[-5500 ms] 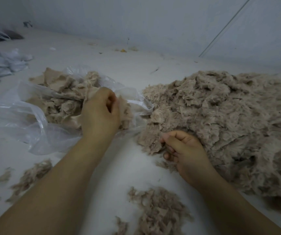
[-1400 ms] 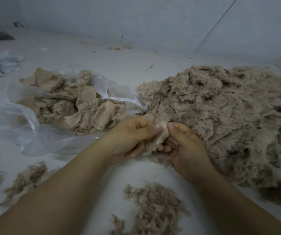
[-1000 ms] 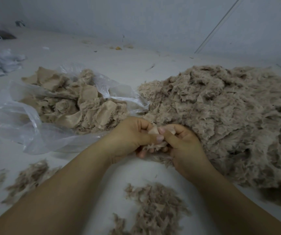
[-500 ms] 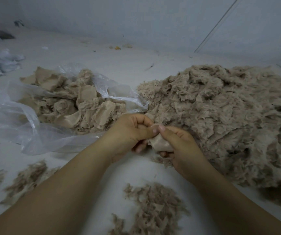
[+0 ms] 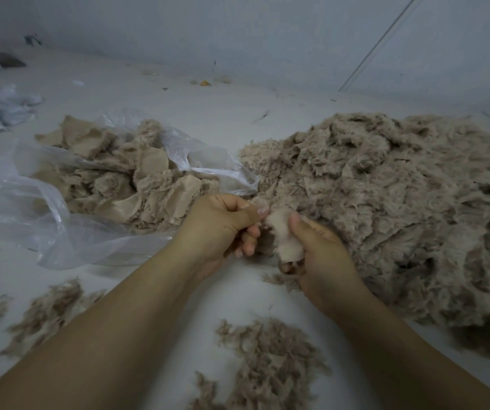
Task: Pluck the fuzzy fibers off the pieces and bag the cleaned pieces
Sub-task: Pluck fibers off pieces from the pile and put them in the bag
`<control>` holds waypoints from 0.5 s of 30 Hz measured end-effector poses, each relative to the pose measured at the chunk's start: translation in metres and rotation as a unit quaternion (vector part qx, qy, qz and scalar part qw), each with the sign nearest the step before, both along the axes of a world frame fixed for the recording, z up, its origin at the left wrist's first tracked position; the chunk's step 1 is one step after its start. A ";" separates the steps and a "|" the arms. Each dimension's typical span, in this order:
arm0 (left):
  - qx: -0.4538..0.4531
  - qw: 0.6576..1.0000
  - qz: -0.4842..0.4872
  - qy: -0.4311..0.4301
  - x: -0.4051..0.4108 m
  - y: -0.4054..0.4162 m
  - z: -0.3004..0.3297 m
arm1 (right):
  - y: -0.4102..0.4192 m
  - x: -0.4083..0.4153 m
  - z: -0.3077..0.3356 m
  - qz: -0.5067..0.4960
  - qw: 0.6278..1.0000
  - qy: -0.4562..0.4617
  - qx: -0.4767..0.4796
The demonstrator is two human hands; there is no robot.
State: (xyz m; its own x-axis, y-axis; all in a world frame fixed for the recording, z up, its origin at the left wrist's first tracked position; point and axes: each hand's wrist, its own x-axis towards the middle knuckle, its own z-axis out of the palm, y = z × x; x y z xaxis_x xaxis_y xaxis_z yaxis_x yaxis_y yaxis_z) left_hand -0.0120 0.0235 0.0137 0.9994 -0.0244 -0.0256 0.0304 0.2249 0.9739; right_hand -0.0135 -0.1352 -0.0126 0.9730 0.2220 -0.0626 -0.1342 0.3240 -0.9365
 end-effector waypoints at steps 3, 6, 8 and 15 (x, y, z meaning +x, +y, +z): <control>0.039 0.993 -0.108 -0.004 0.001 0.022 0.006 | -0.002 0.000 0.001 -0.046 0.997 0.044 0.038; 0.163 0.892 -0.422 0.021 -0.006 0.038 0.018 | 0.000 0.000 -0.003 -0.023 1.000 0.009 0.001; 0.252 0.831 -0.495 0.015 -0.009 0.037 0.017 | -0.001 -0.001 -0.004 -0.018 1.000 0.001 -0.001; 0.283 0.947 -0.153 0.001 -0.010 0.016 0.012 | -0.003 -0.002 -0.004 -0.001 0.999 -0.037 -0.038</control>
